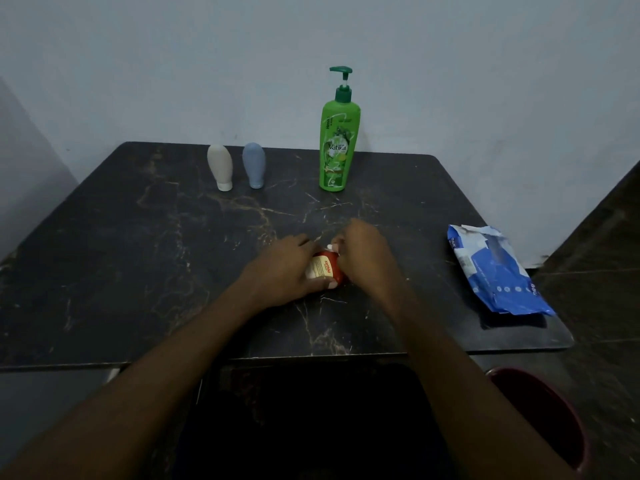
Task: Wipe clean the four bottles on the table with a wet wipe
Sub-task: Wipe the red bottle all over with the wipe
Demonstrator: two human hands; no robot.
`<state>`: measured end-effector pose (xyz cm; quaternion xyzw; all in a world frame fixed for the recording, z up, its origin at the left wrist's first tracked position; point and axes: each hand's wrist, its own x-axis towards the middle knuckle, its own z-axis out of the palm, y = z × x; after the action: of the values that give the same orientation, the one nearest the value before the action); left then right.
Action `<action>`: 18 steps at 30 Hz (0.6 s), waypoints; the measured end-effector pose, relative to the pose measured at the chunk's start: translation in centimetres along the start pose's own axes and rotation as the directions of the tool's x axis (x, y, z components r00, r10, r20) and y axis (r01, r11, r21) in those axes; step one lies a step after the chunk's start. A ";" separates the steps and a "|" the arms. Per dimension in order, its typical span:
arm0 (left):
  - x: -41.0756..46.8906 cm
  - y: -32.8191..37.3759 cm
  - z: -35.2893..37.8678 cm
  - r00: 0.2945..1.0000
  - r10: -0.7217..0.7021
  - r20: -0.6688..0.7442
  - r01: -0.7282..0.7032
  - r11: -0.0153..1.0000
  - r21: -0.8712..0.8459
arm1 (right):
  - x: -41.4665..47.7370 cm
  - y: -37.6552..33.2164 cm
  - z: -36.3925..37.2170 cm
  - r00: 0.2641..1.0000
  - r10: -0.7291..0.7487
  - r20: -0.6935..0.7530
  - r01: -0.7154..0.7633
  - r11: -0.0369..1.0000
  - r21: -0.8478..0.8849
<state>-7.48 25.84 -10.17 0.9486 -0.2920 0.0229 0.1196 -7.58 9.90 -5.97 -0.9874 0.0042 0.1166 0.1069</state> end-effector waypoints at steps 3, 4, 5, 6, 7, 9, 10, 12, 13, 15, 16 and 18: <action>0.3 -0.2 0.1 1.000 -0.020 0.019 0.020 1.000 -0.012 | -1.7 1.2 2.4 0.976 -0.087 -0.200 0.076 0.995 -0.062; 0.3 -0.2 0.1 0.999 -0.027 0.028 0.028 0.999 -0.023 | -3.2 2.0 4.0 0.942 -0.123 -0.314 0.121 0.992 -0.025; 0.4 -0.2 0.0 0.999 -0.030 0.036 0.031 0.999 -0.030 | -4.7 2.5 5.4 0.897 -0.140 -0.419 0.169 0.985 0.034; 0.4 -0.2 0.0 0.999 -0.027 0.037 0.029 0.999 -0.032 | -5.8 3.0 6.6 0.855 -0.135 -0.500 0.215 0.971 0.105; 0.4 -0.1 0.0 0.999 -0.021 0.034 0.022 0.999 -0.031 | -6.3 3.2 7.3 0.816 -0.111 -0.567 0.241 0.957 0.161; 0.4 0.1 0.0 0.999 -0.018 0.040 0.019 0.999 -0.028 | -6.0 3.3 7.5 0.782 -0.083 -0.617 0.239 0.955 0.174; 0.4 0.1 0.0 0.999 -0.023 0.046 0.024 0.999 -0.027 | -5.4 3.3 7.3 0.804 -0.092 -0.587 0.229 0.960 0.163; 0.3 0.2 0.0 0.999 -0.025 0.040 0.026 0.999 -0.018 | -3.9 2.8 6.2 0.870 -0.118 -0.479 0.180 0.980 0.086; 0.2 0.3 0.0 0.999 -0.025 0.036 0.026 1.000 -0.013 | -3.2 2.3 5.3 0.897 -0.098 -0.431 0.142 0.987 0.070; 0.1 0.4 -0.1 0.999 -0.029 0.027 0.029 1.000 -0.003 | -1.8 1.5 3.7 0.910 -0.049 -0.412 0.117 0.983 0.141; 0.1 0.5 -0.2 0.999 -0.035 0.019 0.035 0.999 -0.002 | -1.4 1.3 3.4 0.903 -0.046 -0.427 0.121 0.981 0.149; -0.1 0.8 -0.4 0.999 -0.051 0.002 0.051 0.999 0.001 | -1.6 1.2 3.4 0.898 -0.047 -0.438 0.113 0.986 0.125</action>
<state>-7.97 25.34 -9.62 0.9558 -0.2680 0.0192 0.1196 -9.92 9.44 -9.13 -0.9773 -0.0042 -0.1112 0.1804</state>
